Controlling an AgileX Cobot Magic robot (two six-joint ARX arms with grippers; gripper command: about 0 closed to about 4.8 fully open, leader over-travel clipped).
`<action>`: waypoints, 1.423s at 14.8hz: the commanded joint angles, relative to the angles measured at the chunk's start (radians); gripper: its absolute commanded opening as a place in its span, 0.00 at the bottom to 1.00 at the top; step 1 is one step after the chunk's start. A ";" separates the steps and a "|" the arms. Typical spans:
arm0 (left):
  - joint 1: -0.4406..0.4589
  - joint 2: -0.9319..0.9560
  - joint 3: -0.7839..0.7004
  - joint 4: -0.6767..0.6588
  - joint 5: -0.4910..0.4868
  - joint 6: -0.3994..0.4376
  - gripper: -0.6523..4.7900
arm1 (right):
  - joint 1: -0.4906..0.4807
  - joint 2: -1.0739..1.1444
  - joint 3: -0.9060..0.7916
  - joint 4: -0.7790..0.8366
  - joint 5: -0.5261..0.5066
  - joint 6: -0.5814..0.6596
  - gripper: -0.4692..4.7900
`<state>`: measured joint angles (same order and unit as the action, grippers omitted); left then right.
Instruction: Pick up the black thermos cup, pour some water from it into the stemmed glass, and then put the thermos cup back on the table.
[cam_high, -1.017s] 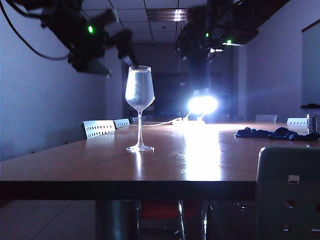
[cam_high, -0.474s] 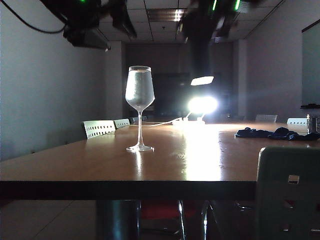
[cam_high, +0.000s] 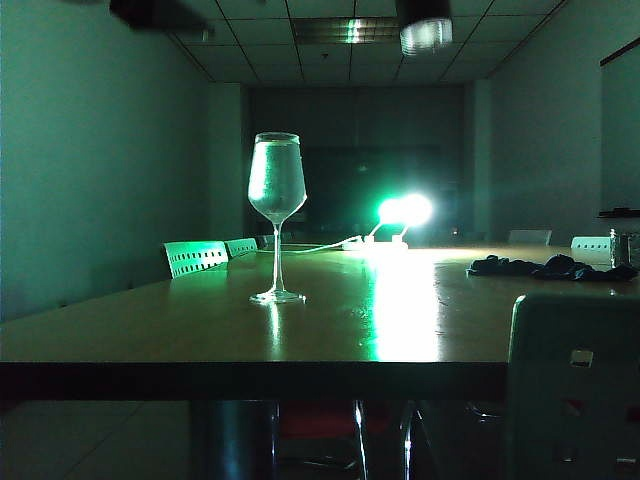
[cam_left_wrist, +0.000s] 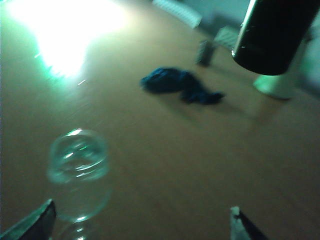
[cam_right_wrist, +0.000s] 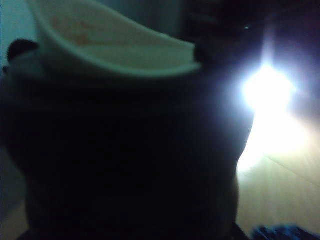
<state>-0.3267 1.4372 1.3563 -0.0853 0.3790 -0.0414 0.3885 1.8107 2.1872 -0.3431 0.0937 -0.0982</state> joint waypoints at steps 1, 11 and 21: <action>-0.001 -0.039 0.005 -0.033 0.011 0.005 1.00 | 0.016 -0.106 -0.126 0.014 0.009 0.004 0.21; -0.001 -0.043 0.003 -0.161 0.029 0.095 1.00 | -0.014 -0.096 -1.041 0.966 0.069 0.075 0.21; -0.001 -0.042 -0.069 -0.167 0.071 0.124 1.00 | -0.102 0.176 -1.034 1.245 0.072 0.125 0.21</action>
<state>-0.3275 1.3975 1.2869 -0.2707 0.4438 0.0780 0.2844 1.9900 1.1408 0.8162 0.1631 0.0227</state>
